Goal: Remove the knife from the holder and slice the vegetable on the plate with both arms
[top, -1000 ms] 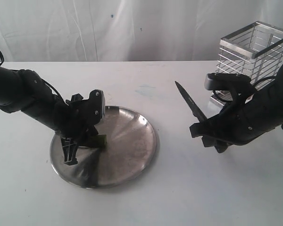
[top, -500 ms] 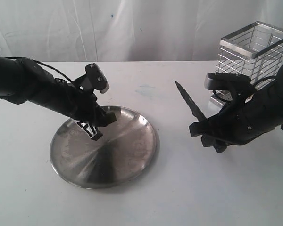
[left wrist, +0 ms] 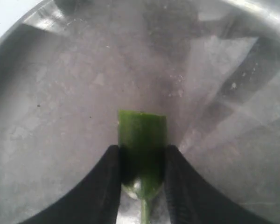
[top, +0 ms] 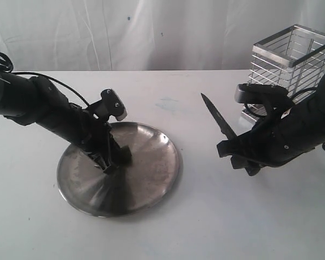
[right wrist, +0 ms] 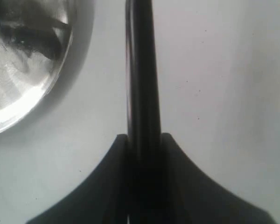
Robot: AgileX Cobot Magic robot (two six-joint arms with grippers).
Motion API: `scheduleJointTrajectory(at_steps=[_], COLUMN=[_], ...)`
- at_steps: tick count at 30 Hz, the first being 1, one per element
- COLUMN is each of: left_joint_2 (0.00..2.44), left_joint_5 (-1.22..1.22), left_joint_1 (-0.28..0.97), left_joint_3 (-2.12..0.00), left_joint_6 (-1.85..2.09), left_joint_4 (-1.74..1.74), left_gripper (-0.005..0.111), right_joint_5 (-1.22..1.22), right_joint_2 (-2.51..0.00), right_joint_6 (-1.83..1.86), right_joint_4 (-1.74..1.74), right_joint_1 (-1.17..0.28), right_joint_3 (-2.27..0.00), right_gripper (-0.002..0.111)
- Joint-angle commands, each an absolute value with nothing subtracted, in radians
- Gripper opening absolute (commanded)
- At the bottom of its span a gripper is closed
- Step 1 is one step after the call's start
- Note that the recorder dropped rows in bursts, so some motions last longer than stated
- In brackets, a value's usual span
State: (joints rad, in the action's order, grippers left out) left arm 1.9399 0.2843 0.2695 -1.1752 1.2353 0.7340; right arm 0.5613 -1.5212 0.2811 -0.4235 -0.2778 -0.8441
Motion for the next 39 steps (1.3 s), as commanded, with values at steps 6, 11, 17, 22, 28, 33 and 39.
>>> scheduleJointTrajectory(at_steps=[6,11,17,22,28,33,39], left_joint_2=[1.942,1.916,1.788,1.71,1.724,1.747,1.757], left_joint_5=[0.315,0.337,0.37,0.367,0.275,0.228,0.218], left_joint_1=[0.268,0.268,0.268,0.261,0.261,0.242,0.202], left_joint_3=[-1.176,-1.198,-1.275,-1.276,-1.218,-1.204,-1.204], left_joint_6=[1.117,1.119,1.043,0.988,0.909,0.833,0.828], left_joint_4=[0.637,0.637,0.679,0.679,0.771,0.802,0.889], left_gripper=[0.043,0.055,0.055,0.015,0.0,0.0,0.0], right_joint_5=[0.555,0.555,0.581,0.599,0.498,0.492,0.499], right_joint_2=[-1.514,-1.514,-1.514,-1.519,-1.674,-1.787,-1.829], right_joint_6=[0.294,0.303,0.429,0.408,0.1,0.0,-0.073], right_joint_4=[-0.429,-0.429,-0.44,-0.42,-0.263,-0.242,-0.219], right_joint_1=[-0.268,-0.268,-0.317,-0.461,-0.629,-0.694,-0.739], right_joint_3=[-0.847,-0.847,-0.866,-0.912,-0.993,-1.081,-1.144], right_gripper=[0.0,0.0,0.0,0.0,0.0,0.0,0.0])
